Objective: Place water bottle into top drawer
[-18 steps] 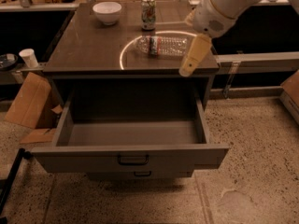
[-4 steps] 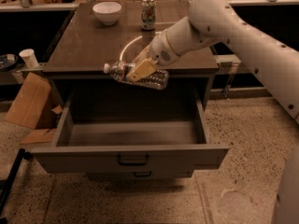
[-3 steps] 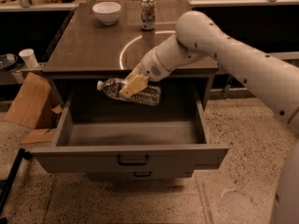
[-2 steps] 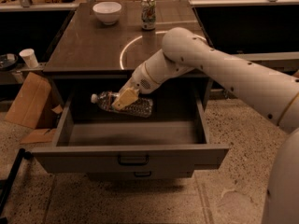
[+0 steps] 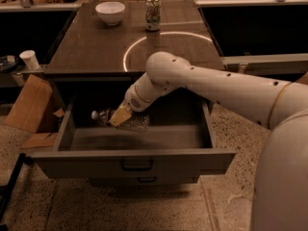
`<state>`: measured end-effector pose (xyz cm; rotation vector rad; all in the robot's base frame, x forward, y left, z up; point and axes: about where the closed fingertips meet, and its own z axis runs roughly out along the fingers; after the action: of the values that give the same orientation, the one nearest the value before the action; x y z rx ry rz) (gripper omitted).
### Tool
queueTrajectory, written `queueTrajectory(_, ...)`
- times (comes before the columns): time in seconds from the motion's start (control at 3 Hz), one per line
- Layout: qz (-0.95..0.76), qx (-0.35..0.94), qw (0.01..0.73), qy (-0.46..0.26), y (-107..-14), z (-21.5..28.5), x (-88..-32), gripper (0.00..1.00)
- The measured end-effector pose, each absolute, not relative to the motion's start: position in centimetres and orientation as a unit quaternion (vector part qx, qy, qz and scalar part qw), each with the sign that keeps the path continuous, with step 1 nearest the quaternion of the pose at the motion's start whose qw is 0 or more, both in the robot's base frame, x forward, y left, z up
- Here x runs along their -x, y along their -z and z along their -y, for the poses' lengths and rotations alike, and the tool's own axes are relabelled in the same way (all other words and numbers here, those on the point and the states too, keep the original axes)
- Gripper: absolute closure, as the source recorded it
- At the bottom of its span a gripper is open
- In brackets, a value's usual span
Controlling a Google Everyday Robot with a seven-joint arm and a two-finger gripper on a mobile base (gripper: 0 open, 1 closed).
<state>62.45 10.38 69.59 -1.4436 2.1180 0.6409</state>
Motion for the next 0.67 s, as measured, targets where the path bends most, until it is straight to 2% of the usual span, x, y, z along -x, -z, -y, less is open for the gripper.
queueTrajectory(0.67, -0.806, 0.491, 0.249, -0.219, -63.4, -10.9, -63.1, 0.97)
